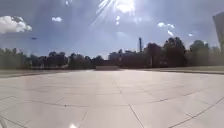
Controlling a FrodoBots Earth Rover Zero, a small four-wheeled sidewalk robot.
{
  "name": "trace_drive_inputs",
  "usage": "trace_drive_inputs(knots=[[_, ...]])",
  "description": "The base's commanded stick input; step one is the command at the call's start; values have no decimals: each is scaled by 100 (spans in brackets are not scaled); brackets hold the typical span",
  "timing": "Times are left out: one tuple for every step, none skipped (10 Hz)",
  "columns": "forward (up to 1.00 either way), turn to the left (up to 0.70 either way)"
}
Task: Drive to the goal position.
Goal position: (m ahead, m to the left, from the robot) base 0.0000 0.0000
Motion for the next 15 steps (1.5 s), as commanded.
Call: trace_drive_inputs(knots=[[4,0],[5,0],[4,0],[5,0],[4,0],[5,0],[5,0],[4,0],[4,0],[5,0],[4,0],[4,0],[5,0],[4,0],[5,0]])
